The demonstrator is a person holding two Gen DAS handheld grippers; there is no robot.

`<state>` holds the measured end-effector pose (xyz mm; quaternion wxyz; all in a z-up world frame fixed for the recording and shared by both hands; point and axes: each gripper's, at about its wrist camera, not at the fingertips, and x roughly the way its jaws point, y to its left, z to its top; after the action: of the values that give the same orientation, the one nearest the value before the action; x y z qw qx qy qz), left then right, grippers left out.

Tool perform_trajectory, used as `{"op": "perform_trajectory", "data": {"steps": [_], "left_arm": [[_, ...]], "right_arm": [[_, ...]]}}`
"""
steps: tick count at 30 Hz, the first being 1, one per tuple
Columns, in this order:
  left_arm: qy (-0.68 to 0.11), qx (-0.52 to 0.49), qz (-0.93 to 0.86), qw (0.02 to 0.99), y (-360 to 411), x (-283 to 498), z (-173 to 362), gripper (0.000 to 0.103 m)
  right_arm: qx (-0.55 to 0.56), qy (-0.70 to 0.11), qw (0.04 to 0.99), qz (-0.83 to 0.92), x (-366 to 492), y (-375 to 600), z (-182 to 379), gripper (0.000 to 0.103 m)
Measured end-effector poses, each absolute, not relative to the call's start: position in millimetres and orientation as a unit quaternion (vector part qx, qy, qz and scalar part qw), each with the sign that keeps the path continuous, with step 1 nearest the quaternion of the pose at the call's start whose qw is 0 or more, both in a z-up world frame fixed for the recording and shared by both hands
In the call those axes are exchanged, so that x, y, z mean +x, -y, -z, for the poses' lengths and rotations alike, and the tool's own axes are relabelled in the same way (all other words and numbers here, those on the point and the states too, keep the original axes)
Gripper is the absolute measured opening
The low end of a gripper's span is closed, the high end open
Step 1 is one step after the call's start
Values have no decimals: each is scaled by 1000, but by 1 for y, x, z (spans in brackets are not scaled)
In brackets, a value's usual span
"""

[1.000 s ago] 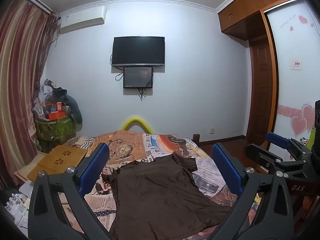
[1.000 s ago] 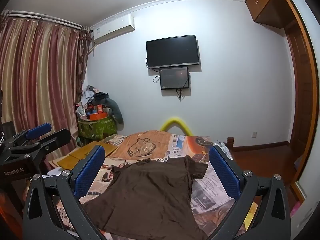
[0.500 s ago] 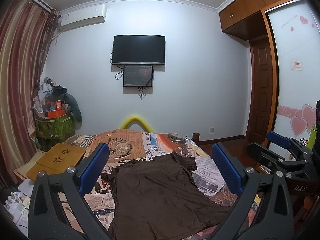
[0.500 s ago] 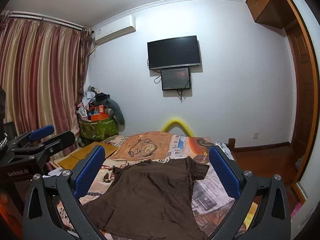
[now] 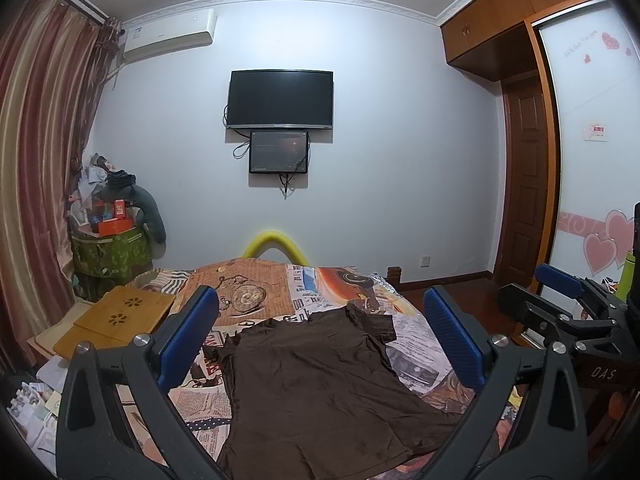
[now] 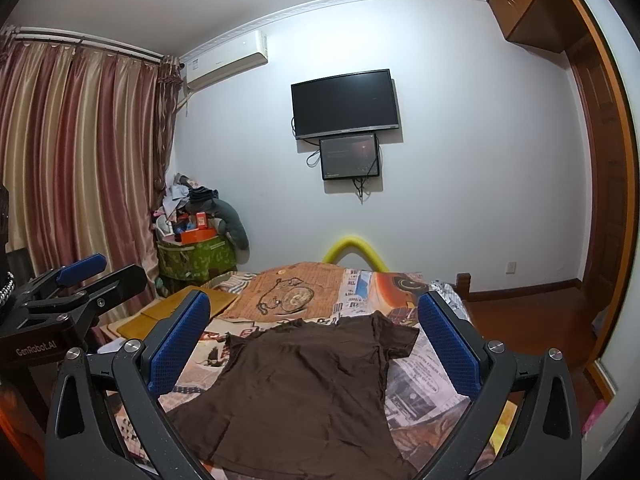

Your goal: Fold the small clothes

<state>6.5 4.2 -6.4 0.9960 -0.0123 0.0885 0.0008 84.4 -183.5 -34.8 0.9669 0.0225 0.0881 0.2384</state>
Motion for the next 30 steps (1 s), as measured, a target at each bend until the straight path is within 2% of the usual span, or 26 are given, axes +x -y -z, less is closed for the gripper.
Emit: {"op": "perform_trajectory", "data": {"steps": [30], "left_arm": [[-85, -9, -8, 996, -6, 7, 9, 103]], "right_arm": [[28, -88, 967, -236, 87, 185, 36, 103]]}}
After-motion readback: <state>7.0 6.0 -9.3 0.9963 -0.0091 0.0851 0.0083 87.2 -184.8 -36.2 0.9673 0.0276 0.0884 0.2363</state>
